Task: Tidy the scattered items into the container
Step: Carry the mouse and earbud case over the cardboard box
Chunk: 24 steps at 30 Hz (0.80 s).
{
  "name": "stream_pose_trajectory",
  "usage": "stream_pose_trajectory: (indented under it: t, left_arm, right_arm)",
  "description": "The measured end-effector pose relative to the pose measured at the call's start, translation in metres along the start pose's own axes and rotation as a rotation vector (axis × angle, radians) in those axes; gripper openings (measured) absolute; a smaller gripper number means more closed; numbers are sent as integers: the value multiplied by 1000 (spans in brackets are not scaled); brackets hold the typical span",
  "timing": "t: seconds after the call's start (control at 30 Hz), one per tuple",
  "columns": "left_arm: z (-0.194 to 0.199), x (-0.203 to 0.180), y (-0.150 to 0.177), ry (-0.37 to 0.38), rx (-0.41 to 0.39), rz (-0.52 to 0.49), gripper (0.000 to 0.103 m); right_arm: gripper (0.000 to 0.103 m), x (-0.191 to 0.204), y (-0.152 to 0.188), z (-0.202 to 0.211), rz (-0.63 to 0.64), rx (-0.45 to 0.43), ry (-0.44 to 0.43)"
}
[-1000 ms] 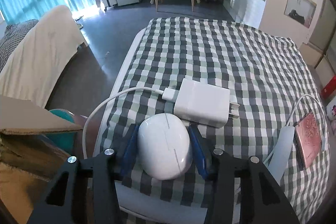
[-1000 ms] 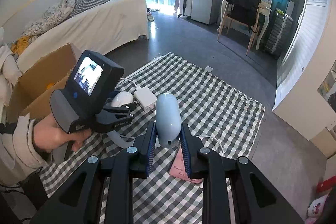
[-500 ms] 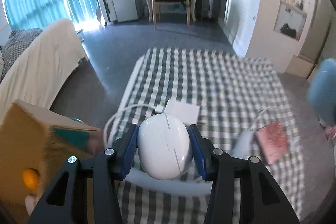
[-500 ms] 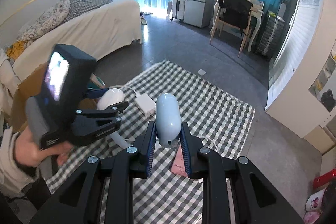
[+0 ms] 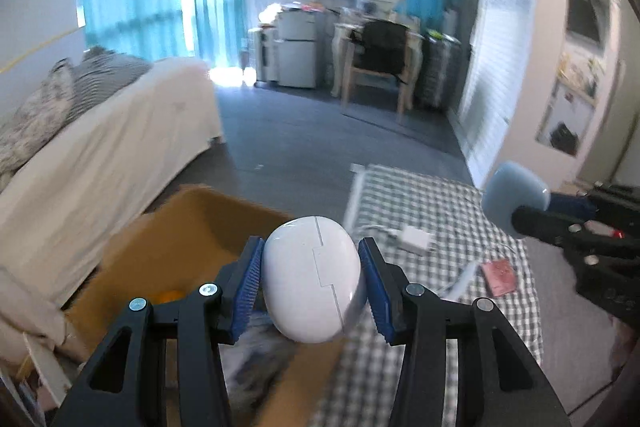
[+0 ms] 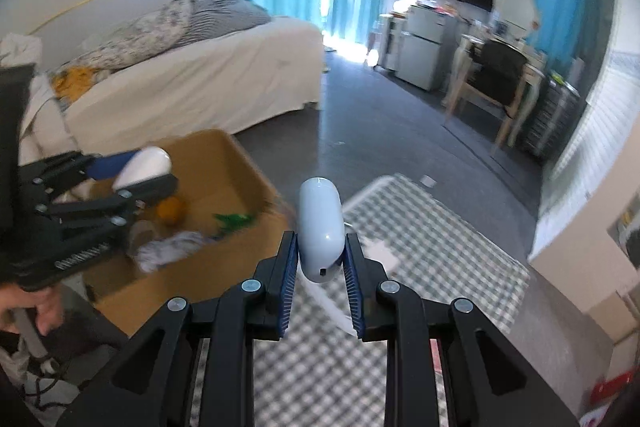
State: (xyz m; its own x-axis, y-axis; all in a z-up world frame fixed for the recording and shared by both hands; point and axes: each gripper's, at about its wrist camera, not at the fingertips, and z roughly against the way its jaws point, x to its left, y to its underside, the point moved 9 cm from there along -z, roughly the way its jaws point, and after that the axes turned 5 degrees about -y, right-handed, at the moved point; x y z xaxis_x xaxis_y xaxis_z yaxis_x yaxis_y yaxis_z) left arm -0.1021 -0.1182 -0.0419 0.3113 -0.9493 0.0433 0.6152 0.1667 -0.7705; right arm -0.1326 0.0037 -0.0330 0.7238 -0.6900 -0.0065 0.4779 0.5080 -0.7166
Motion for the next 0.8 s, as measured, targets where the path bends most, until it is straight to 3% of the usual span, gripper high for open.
stream_pose_trajectory:
  t: [0.13,0.33,0.57,0.8]
  left_arm:
    - [13,62,2,-70,-3,56,49]
    - [7,117,20,-113,34,104,49]
    - [-25,134,46,-99,112,113,49]
    - [-49,135,63,-87,166,106,49]
  right_arm:
    - [22,49,-17,-25,45,11,-58]
    - [22,108,-26,-75,100,78,-118]
    - [22,144,-6,-135,125,215,-130]
    - [22,145,9,-170,131,321,-115]
